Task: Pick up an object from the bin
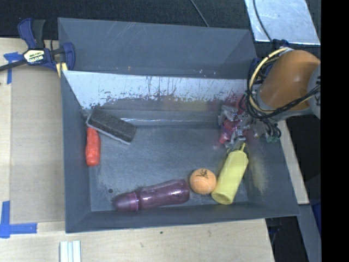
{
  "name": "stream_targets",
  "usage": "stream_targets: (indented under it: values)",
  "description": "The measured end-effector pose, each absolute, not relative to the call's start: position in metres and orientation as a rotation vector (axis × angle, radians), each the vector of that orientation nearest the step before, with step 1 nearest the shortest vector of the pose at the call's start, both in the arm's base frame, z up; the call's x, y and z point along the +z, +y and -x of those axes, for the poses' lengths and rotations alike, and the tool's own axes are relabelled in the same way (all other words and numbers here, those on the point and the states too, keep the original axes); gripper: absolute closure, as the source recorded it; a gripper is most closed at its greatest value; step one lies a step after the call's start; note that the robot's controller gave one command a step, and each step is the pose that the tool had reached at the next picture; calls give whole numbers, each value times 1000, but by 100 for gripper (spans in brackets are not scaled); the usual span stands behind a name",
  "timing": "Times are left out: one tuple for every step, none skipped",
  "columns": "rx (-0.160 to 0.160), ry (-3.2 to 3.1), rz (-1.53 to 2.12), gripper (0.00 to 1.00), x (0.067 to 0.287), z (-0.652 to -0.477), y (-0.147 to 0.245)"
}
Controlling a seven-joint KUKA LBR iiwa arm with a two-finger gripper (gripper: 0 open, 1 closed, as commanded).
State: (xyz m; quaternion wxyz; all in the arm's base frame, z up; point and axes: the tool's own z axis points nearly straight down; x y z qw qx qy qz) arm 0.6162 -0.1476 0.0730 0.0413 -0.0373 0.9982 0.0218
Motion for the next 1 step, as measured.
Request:
stream_targets:
  values:
    - [67,3056,114,100,73,-616,-148]
